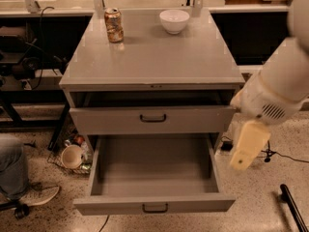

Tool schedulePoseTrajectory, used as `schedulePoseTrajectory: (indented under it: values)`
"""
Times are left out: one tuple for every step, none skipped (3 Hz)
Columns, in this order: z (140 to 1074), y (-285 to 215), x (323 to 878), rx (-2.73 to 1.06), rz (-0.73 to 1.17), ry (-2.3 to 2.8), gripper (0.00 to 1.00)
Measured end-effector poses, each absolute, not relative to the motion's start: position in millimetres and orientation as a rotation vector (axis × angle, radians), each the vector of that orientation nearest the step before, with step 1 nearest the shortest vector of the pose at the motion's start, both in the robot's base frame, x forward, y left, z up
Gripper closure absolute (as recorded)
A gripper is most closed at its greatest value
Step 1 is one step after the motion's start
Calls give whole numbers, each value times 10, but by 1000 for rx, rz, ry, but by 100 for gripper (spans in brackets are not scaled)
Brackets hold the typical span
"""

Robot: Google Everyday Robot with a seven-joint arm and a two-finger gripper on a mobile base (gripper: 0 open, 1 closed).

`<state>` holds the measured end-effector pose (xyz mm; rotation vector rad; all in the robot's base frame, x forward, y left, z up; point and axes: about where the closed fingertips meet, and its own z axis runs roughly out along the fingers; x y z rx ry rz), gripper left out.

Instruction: Close middle drawer

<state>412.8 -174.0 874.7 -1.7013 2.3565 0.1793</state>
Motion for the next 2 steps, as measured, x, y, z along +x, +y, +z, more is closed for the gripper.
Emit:
schedulePoseTrajectory:
  values:
    - [7909, -1436, 3855, -1762, 381, 2437, 0]
    - [7686, -1446, 3699, -1791, 420, 2474, 0]
